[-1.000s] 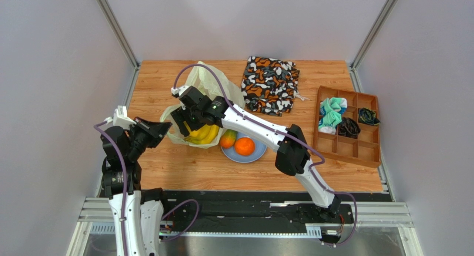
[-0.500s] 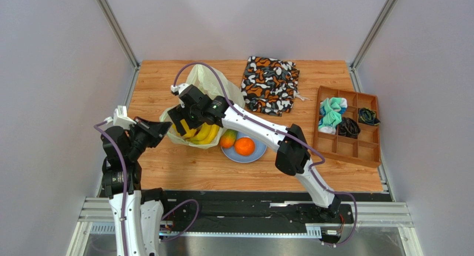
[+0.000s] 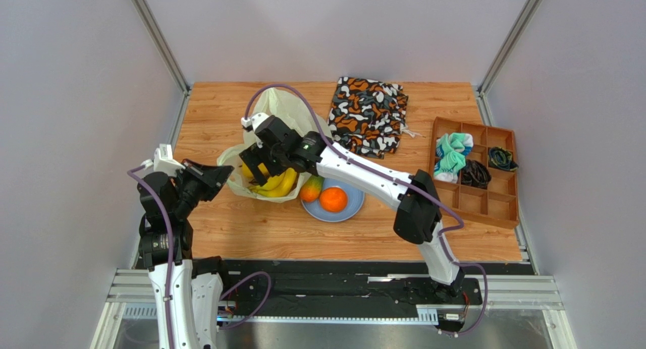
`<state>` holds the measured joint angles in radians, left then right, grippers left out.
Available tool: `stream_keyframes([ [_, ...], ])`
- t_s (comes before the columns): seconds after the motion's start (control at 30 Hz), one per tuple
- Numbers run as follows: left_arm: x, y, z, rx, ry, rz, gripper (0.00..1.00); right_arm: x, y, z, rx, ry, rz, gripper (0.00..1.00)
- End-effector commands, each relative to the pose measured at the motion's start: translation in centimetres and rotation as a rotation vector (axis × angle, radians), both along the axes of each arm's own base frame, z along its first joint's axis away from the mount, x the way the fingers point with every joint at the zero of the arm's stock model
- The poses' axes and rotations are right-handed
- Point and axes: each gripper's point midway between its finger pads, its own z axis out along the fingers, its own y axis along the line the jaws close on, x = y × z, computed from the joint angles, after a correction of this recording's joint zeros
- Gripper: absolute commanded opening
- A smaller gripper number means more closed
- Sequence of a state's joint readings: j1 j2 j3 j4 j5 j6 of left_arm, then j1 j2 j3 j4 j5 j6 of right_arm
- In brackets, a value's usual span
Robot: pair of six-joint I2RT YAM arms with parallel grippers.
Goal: Place the fruits into the plastic bag
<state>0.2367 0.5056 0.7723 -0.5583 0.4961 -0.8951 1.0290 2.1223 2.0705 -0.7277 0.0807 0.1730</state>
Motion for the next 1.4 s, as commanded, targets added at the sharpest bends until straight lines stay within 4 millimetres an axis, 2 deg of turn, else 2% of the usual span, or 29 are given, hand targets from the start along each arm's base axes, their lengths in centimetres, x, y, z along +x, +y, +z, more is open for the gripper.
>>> stream_keyframes([
  [0.0, 0.1, 0.0, 1.5, 0.015, -0.046, -0.001, 0.0, 3.0, -3.6, 6.1, 0.041, -0.188, -0.08, 0.95],
  [0.03, 0.1, 0.0, 1.6, 0.017, -0.049, -0.001, 0.0, 3.6, -4.3, 6.4, 0.033, -0.214, -0.103, 0.95],
  [0.3, 0.1, 0.1, 2.0, 0.032, -0.051, -0.005, 0.0, 9.3, -10.0, 4.3, -0.144, -0.298, -0.235, 0.95],
  [0.5, 0.1, 0.2, 2.0, 0.036, -0.045, 0.001, 0.0, 10.7, -11.8, 3.7, -0.219, -0.336, -0.276, 0.93],
  [0.7, 0.3, 0.3, 2.0, 0.045, -0.044, 0.005, 0.0, 11.2, -12.7, 1.6, -0.303, -0.341, -0.289, 0.9],
  [0.8, 0.3, 0.4, 2.0, 0.046, -0.041, 0.006, 0.0, 11.2, -12.4, 1.0, -0.302, -0.326, -0.281, 0.69],
  [0.83, 0.3, 0.4, 2.1, 0.05, -0.045, 0.007, 0.0, 11.1, -12.2, 1.0, -0.291, -0.316, -0.271, 0.58],
  [0.87, 0.3, 0.5, 2.1, 0.051, -0.043, 0.01, 0.0, 11.0, -12.0, 1.2, -0.282, -0.31, -0.266, 0.51],
  [0.9, 0.3, 0.5, 2.1, 0.052, -0.04, 0.011, 0.0, 10.9, -11.7, 2.0, -0.263, -0.305, -0.26, 0.39],
  [0.93, 0.4, 0.7, 2.4, 0.057, -0.043, 0.022, 0.0, 10.7, -11.3, 2.6, -0.237, -0.293, -0.253, 0.12],
  [0.97, 0.3, 0.7, 2.8, 0.062, -0.05, 0.027, 0.0, 10.6, -11.0, 3.4, -0.214, -0.288, -0.25, 0.04],
  [1.0, 0.2, 0.9, 3.2, 0.069, -0.057, 0.036, 0.0, 10.3, -10.4, 5.4, -0.165, -0.286, -0.235, 0.0],
  [1.07, 0.0, 1.4, 5.6, 0.106, -0.11, 0.067, 0.0, 10.1, -9.6, 8.4, -0.082, -0.289, -0.235, 0.0],
  [1.1, -0.1, 1.5, 6.4, 0.12, -0.119, 0.073, 0.0, 9.8, -9.0, 11.3, -0.004, -0.303, -0.227, 0.0],
  [1.13, -0.6, 1.7, 8.8, 0.155, -0.17, 0.083, 0.0, 9.7, -8.6, 12.8, 0.05, -0.299, -0.232, 0.0],
  [1.2, -0.7, 1.9, 10.5, 0.186, -0.194, 0.092, 0.0, 9.7, -7.9, 15.3, 0.17, -0.284, -0.231, 0.0],
  [1.23, -1.0, 2.1, 12.5, 0.215, -0.234, 0.101, 0.0, 9.8, -7.8, 16.2, 0.211, -0.281, -0.234, 0.0],
  [1.3, -1.6, 2.2, 14.6, 0.233, -0.271, 0.113, 0.0, 10.4, -7.5, 16.7, 0.283, -0.247, -0.244, 0.0],
  [1.37, -1.6, 2.0, 15.3, 0.238, -0.283, 0.103, 0.0, 11.5, -7.4, 15.4, 0.287, -0.211, -0.262, 0.0],
])
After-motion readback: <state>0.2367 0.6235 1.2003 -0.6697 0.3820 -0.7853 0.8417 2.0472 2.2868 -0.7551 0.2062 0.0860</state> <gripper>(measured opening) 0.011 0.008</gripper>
